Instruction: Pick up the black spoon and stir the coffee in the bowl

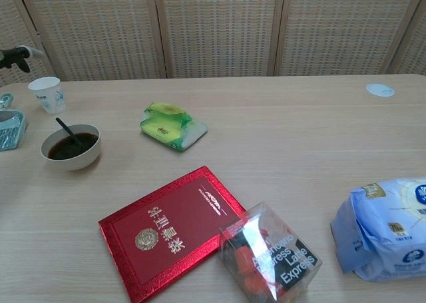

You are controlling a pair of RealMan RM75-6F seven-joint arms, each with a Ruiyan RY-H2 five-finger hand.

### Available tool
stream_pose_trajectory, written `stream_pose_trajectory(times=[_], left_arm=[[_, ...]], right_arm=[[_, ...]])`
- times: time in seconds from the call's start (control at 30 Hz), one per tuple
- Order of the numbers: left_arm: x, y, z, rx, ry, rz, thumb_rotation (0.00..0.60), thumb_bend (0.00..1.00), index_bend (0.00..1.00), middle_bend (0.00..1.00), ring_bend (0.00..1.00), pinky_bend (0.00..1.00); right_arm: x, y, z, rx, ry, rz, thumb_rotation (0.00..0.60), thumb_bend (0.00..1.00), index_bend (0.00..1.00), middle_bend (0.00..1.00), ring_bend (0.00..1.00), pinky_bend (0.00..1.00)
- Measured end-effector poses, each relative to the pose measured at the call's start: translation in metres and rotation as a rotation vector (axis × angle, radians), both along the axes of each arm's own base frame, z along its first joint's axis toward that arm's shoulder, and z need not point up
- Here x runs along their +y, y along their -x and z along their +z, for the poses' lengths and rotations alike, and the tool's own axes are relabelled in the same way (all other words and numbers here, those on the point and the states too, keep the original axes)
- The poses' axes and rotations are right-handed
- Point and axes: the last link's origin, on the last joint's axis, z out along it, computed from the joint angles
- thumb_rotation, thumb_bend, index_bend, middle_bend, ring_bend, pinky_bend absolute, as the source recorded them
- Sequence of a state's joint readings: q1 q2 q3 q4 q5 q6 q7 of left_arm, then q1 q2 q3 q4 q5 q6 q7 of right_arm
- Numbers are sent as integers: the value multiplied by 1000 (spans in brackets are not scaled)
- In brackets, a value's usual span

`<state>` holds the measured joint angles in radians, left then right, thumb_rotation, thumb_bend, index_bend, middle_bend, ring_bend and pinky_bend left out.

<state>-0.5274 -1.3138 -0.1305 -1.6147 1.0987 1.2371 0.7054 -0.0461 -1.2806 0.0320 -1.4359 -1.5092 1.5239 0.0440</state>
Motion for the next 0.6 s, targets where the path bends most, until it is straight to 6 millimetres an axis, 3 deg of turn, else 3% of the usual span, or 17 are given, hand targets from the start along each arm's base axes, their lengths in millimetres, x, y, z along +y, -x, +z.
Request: stream_pose_trajectory(times=[0.3, 0.5, 0.6], left_arm=[[-67, 30, 29, -233, -49, 73, 600, 304, 0, 67, 51, 247], [-92, 48, 33, -312, -75, 96, 600, 305, 0, 2, 0, 131], [-107, 59, 36, -344, -107, 104, 600, 304, 0, 0, 0, 118]], right_arm=[[-3, -4, -3, -1, -8, 15, 600, 235, 0, 0, 0, 0], [-7, -7, -6, -4, -17, 32, 600, 236, 0, 0, 0, 0], [-9, -10, -6, -5, -18, 44, 600, 236, 0, 0, 0, 0]])
